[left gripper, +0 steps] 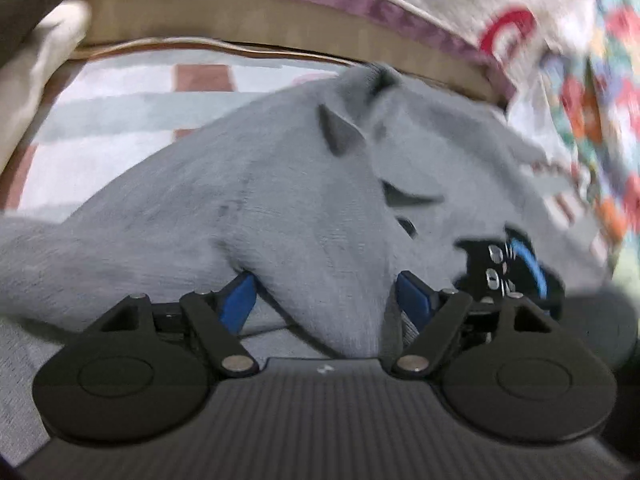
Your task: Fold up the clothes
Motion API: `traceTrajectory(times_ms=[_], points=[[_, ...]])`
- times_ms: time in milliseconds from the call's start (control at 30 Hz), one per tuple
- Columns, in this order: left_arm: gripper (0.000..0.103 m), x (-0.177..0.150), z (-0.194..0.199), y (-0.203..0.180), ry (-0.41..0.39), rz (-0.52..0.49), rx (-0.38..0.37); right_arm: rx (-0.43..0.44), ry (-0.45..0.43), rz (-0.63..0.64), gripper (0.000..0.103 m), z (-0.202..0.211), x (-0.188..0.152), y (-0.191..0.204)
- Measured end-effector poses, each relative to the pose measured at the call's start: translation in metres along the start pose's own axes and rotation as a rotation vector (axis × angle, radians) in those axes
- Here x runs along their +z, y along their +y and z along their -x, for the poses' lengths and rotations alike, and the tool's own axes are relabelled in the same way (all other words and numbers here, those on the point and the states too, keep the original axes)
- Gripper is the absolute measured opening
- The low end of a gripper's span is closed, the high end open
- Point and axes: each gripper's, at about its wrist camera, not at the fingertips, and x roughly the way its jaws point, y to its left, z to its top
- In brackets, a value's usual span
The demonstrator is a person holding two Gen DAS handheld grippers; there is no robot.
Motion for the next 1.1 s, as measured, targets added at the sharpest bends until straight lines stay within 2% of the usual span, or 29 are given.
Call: traceTrajectory(times_ms=[133,200,333,433,533,567,667,767,800,833,867,900,933,967,1000,1100], points=[[0.080,-0.004,-0.003,-0.014,0.006,-0.045,0.016,0.113,-0.007,-0.255,0.031,0.004,-0.016,-0.032],[0.081,-0.004,-0.004,-0.016,0.006,-0.035,0.036,0.143,-0.028,-0.302,0.032,0.004,-0.019,-0.035],[0.081,0.001,0.002,-0.021,0.010,-0.021,0.022,0.148,-0.043,-0.317,0.032,0.007,-0.019,-0.035],[0.081,0.002,0.000,-0.017,-0.013,0.009,0.033,0.137,-0.048,-0.282,0.034,0.004,-0.023,-0.033],[0.081,-0.001,-0.012,-0.013,-0.027,0.021,0.121,0.118,-0.056,-0.249,0.034,0.005,-0.021,-0.028],[0.085,-0.001,-0.013,-0.017,-0.040,0.006,0.134,0.110,-0.057,-0.239,0.034,0.006,-0.021,-0.026],[0.097,0.005,-0.019,-0.021,-0.028,0.030,0.107,0.059,-0.051,-0.152,0.034,0.007,-0.014,-0.013],[0.096,0.010,-0.025,-0.020,-0.033,0.060,0.090,0.005,-0.017,-0.069,0.035,0.007,-0.002,0.002],[0.094,0.011,-0.027,-0.018,-0.039,0.067,0.086,-0.009,-0.010,-0.045,0.035,0.006,0.001,0.006],[0.078,0.012,-0.026,-0.014,-0.051,0.081,0.090,-0.023,-0.003,-0.020,0.035,0.006,0.005,0.011],[0.057,0.012,-0.024,-0.009,-0.062,0.096,0.105,-0.029,-0.002,0.004,0.035,0.007,0.006,0.014],[0.051,0.012,-0.020,-0.001,-0.067,0.116,0.103,-0.034,-0.001,0.025,0.035,0.007,0.007,0.016],[0.041,0.013,-0.016,0.006,-0.070,0.137,0.098,-0.020,0.000,-0.017,0.034,0.008,0.003,0.012],[0.025,0.012,-0.013,0.017,-0.073,0.188,0.078,-0.006,0.002,-0.059,0.034,0.008,0.000,0.007],[0.018,0.011,-0.012,0.029,-0.071,0.251,0.072,0.007,0.004,-0.101,0.034,0.009,-0.003,0.003],[0.014,-0.002,-0.012,0.066,-0.095,0.489,-0.051,0.048,0.008,-0.228,0.034,0.011,-0.013,-0.011]])
